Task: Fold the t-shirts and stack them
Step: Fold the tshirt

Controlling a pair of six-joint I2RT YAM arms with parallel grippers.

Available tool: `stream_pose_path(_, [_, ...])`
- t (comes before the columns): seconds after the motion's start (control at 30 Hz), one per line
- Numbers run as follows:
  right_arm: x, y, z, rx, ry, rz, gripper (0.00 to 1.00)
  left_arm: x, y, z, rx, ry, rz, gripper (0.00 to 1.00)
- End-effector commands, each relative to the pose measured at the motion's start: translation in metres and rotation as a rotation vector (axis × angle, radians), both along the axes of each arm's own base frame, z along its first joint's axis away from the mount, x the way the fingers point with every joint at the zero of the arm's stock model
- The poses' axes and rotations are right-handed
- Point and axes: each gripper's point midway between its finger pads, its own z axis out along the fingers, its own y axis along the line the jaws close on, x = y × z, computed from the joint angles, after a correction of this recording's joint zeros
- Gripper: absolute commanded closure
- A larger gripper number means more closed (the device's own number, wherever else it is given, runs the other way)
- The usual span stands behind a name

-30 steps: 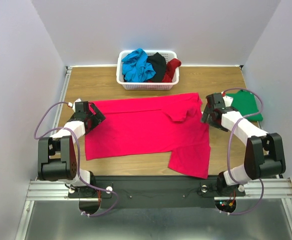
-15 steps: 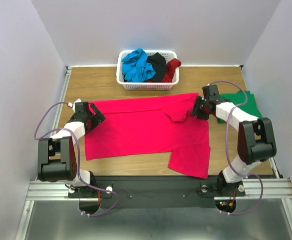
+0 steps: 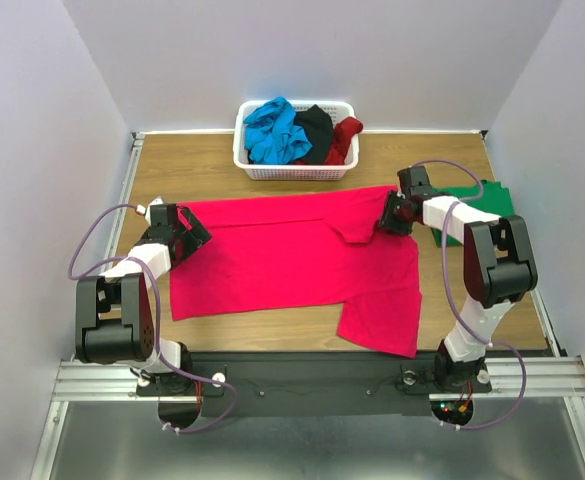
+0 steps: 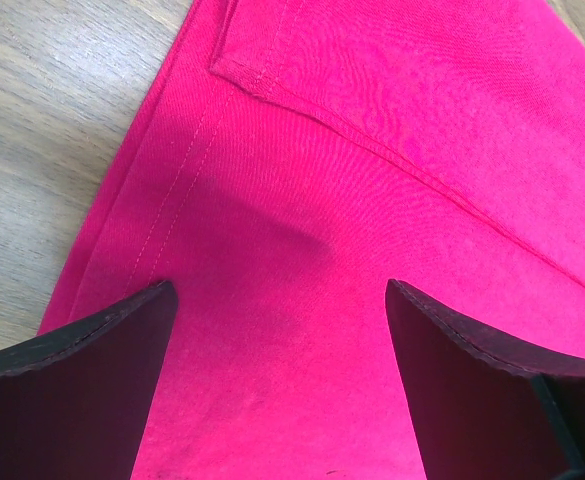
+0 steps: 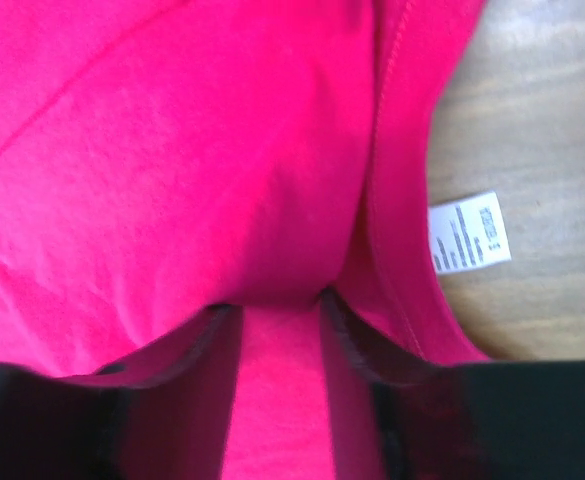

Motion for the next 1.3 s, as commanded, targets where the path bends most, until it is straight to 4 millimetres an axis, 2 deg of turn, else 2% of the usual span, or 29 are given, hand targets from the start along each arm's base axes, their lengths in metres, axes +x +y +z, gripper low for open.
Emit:
stream_pose_path(0.0, [0.024,0.006,0.012,0.013,-0.07,0.014,0.63,-0.018,0.005,-0.015,0.028,0.069,0.006,0.02])
stream_pose_path(0.1, [0.023,0.005,0.011,0.014,-0.065,0.006,0.81,-0.018,0.007,-0.015,0.032,0.071,0.012,0.02])
stream_pose_path(0.27, [0.017,0.001,0.022,0.006,-0.083,-0.016,0.98,-0.018,0.008,-0.014,0.031,0.068,0.016,0.02])
stream_pose_path(0.47, [-0.006,-0.008,0.035,-0.031,-0.016,-0.034,1.0,-0.018,0.007,-0.014,0.022,0.068,0.009,0.02])
stream_pose_path(0.5, [-0.014,-0.015,0.033,-0.064,0.018,-0.046,0.99,-0.019,0.006,-0.015,0.02,0.072,0.009,0.02])
stream_pose_path(0.57, [-0.017,-0.02,0.036,-0.092,0.036,-0.053,0.98,-0.018,0.006,-0.014,0.019,0.067,0.008,0.02])
stream_pose_path(0.7, [-0.031,-0.03,0.029,-0.154,0.117,-0.049,0.98,-0.019,0.008,-0.015,0.023,0.071,0.013,0.02])
stream_pose_path(0.87, [-0.027,-0.043,0.041,-0.217,0.109,-0.08,0.98,-0.018,0.007,-0.015,0.021,0.072,0.007,0.02])
stream_pose_path(0.93, [-0.024,-0.045,0.049,-0.229,0.101,-0.084,0.92,-0.018,0.007,-0.015,0.021,0.072,0.007,0.02])
stream_pose_path(0.97, [-0.023,-0.043,0.05,-0.221,0.101,-0.076,0.79,-0.018,0.006,-0.015,0.02,0.071,0.004,0.02])
stream_pose_path(1.03, [-0.024,-0.04,0.05,-0.212,0.109,-0.052,0.62,-0.018,0.007,-0.015,0.023,0.069,0.005,0.02])
stream_pose_path(1.07, [-0.025,-0.037,0.049,-0.196,0.111,-0.043,0.47,-0.017,0.007,-0.014,0.023,0.068,0.005,0.02])
stream_pose_path(1.13, [-0.023,-0.034,0.051,-0.188,0.108,-0.033,0.35,-0.016,0.001,-0.012,0.001,0.06,-0.016,0.02])
stream_pose_path(1.27, [-0.013,-0.032,0.065,-0.173,0.061,-0.026,0.27,-0.012,-0.002,-0.004,-0.015,0.037,-0.031,0.02])
